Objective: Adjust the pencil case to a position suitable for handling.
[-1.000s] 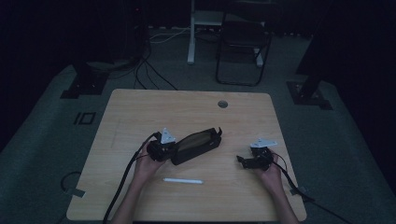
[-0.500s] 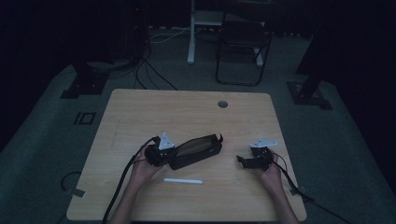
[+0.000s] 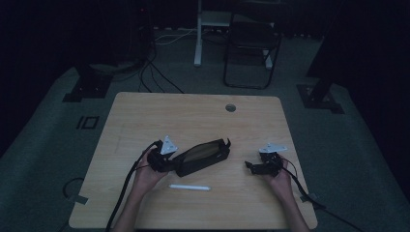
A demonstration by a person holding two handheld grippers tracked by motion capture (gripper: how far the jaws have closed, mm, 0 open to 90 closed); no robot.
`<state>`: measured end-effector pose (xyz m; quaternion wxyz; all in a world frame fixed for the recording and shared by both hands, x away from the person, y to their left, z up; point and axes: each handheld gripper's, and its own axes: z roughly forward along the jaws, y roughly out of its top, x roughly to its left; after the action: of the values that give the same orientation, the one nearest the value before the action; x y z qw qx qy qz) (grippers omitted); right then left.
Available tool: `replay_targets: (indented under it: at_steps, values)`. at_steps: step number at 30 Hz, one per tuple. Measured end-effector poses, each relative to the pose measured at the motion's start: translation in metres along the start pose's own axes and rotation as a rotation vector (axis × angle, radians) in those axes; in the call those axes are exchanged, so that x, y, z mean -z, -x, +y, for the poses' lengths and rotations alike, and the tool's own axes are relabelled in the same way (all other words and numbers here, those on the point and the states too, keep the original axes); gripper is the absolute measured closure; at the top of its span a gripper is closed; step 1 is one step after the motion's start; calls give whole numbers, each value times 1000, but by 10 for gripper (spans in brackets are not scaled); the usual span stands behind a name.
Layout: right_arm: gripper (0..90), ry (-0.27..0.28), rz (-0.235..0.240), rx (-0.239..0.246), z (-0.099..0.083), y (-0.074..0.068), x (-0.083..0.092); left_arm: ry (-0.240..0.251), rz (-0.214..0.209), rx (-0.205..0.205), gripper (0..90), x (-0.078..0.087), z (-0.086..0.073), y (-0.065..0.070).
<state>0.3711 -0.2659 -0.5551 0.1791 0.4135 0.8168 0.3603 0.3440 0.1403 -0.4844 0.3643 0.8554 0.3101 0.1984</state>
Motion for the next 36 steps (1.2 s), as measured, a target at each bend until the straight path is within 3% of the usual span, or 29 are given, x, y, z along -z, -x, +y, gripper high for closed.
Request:
replay_targets:
  at_steps: [5, 8, 14, 19, 24, 31, 36]
  values:
    - [175, 0, 0, 0, 0, 0, 0, 39, -1, 7, 495, 13, 2, 0]
    - [175, -1, 0, -1, 0, 0, 0, 51, -22, 13, 532, 20, 2, 1]
    - [174, -1, 0, -1, 0, 0, 0, 100, -44, 20, 522, 32, -2, 4]
    - [175, 0, 0, 0, 0, 0, 0, 102, -71, 46, 503, 36, -9, 7]
    - [174, -1, 0, -1, 0, 0, 0, 105, -85, 41, 488, 37, -15, 14]
    - [174, -1, 0, 0, 0, 0, 0, 130, -105, -1, 470, 37, -22, 25]
    - [175, -1, 0, 0, 0, 0, 0, 111, -121, -26, 453, 34, -26, 32]
